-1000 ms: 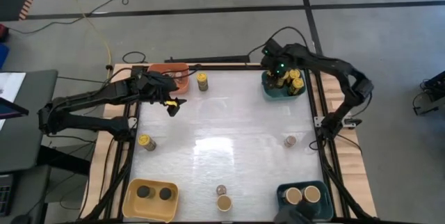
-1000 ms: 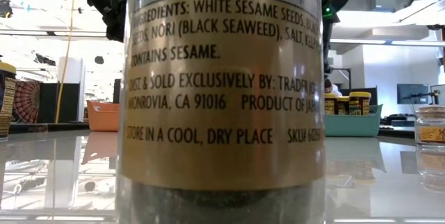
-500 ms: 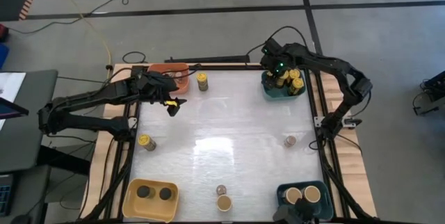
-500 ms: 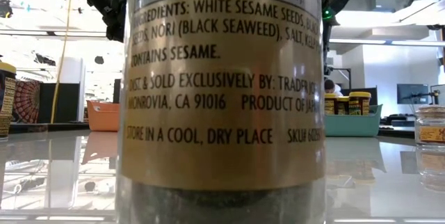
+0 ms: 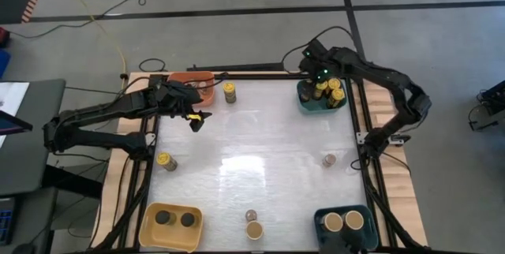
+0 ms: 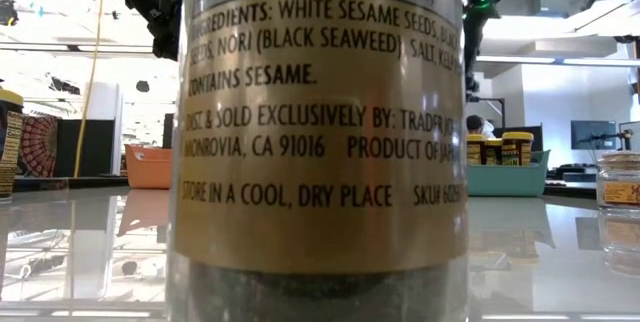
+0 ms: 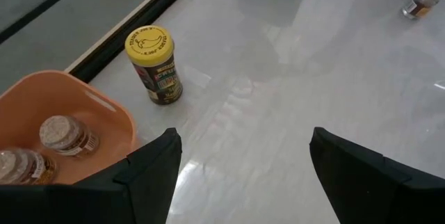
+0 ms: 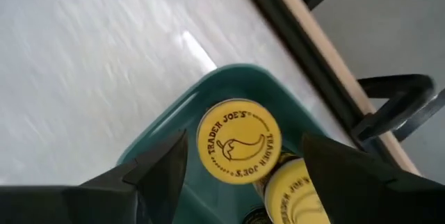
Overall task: Sort spices by type
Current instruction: Put the gold seasoning bottle into the bottom teal dark blue bin
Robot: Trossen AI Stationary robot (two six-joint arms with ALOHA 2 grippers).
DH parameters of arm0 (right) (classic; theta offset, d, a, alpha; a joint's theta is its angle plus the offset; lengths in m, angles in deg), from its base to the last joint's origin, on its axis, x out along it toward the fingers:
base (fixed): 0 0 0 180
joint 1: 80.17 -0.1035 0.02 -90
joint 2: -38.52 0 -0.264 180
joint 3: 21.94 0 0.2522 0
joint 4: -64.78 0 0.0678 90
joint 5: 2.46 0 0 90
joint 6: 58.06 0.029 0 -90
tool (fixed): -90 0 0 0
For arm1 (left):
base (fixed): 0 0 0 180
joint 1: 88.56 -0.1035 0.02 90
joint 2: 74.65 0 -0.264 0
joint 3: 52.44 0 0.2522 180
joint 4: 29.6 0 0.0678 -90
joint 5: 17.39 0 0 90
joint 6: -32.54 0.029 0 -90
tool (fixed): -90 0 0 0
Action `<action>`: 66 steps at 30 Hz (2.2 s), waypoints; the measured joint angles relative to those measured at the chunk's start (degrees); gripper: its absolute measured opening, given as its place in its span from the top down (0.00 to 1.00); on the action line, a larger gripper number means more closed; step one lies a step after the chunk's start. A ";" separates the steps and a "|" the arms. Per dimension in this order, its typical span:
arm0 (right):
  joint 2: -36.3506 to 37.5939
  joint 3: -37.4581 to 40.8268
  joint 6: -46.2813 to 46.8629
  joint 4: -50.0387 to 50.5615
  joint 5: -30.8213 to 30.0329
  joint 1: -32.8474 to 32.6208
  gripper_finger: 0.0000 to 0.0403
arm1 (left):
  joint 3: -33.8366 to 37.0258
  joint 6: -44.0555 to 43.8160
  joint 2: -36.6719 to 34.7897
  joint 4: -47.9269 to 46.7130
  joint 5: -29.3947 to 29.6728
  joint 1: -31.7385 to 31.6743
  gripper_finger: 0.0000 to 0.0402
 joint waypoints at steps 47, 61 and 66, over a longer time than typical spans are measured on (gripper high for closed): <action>15.74 0.00 67.03 27.48 -18.17 -57.31 0.23 | -0.07 -0.70 -0.02 1.91 0.51 0.53 0.24; 15.74 0.09 67.08 26.96 -19.95 -67.45 0.23 | -0.04 -1.98 -0.02 1.20 3.10 3.54 0.06; 15.76 0.11 62.34 21.38 -21.03 -70.00 0.23 | -0.05 -2.14 -0.02 1.20 3.08 3.54 0.06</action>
